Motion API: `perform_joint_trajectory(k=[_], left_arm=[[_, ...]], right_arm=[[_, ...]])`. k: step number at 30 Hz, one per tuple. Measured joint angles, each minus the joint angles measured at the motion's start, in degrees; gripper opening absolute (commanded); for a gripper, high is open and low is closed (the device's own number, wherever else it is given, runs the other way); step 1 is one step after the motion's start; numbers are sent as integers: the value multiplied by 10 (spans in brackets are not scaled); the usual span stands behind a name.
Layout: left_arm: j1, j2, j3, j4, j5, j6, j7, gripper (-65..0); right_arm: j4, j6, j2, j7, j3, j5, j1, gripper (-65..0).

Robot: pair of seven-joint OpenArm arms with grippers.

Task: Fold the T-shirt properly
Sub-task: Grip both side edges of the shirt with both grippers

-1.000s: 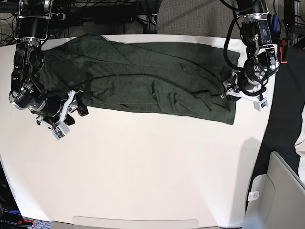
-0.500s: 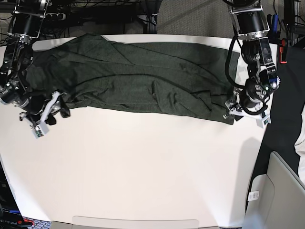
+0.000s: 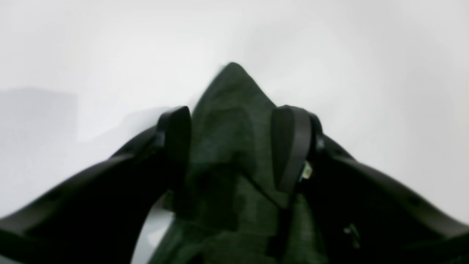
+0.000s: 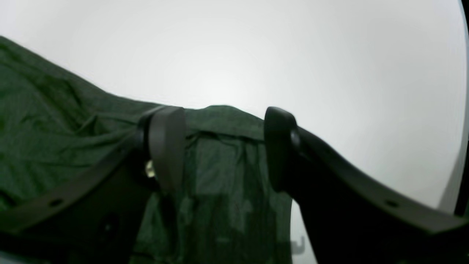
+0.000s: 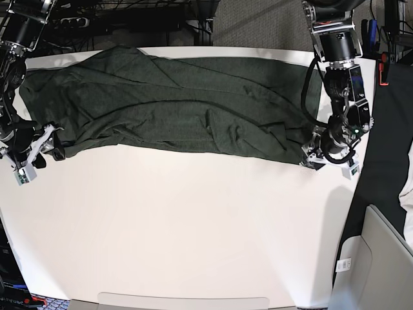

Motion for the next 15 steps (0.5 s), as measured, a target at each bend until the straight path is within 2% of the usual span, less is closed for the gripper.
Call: perform_joint_trajectory(k=[2,5,15], left_arm=[[1,0,1,-8,0,0,-16,-306],[-5,-5,40,-22,4,0,-50,-306],[-12,-4,106,-32,6,-1,-85,-307]], right_arm=[[0,0,0,0,1,0,-2,-302],[0,0,-3,-1,12,-1,-5,-302],[0,0,-3,0,13,0,-5,-302]])
